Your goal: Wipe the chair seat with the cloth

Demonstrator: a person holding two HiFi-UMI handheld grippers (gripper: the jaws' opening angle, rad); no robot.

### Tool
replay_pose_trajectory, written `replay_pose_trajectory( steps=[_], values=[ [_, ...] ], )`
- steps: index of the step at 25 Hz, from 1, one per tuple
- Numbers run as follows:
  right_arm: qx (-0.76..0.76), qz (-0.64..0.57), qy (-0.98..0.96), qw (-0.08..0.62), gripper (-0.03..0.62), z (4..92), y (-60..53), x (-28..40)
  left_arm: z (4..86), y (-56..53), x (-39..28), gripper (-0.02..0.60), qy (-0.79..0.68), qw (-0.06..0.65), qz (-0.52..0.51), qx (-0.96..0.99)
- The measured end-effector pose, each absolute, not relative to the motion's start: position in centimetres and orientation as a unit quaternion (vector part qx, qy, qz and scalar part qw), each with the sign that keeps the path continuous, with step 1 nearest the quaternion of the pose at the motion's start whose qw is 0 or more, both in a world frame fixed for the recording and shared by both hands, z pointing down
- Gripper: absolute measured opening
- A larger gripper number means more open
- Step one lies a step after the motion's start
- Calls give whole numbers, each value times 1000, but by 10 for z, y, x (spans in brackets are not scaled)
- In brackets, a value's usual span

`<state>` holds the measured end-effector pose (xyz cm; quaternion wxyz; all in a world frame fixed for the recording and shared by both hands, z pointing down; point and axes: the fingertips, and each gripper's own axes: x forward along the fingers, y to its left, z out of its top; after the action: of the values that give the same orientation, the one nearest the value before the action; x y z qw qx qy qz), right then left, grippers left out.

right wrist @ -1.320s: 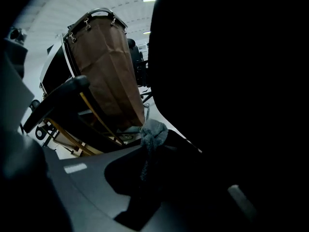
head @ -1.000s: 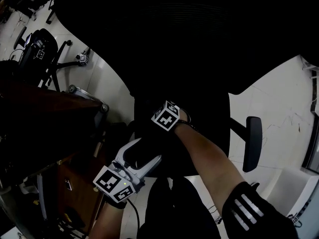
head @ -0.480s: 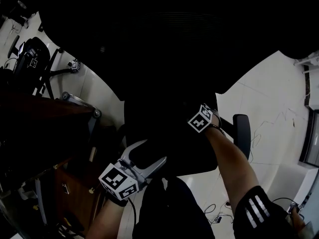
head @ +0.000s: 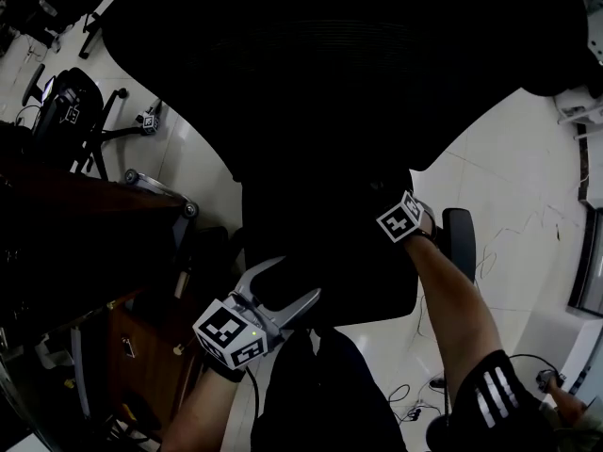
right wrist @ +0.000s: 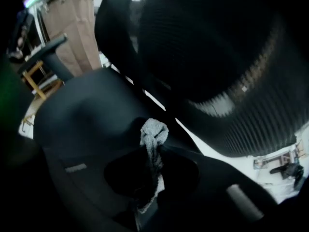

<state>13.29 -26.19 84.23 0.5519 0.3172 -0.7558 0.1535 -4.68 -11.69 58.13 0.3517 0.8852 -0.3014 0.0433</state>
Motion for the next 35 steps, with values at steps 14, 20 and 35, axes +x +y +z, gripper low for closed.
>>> replay_pose_trajectory(
  steps=[14,20,35],
  values=[
    [161,191,-868,429,56,825,-189,-164,589,-91,-123,322,-371,353,55,857],
    [138,154,-851,483,55,860,-168,-145,596,-82,-124,322,-370,359,50,856],
    [308,209,-734,568,54,868,-158,136,589,-81,-65,322,-312,366,49,876]
  ],
)
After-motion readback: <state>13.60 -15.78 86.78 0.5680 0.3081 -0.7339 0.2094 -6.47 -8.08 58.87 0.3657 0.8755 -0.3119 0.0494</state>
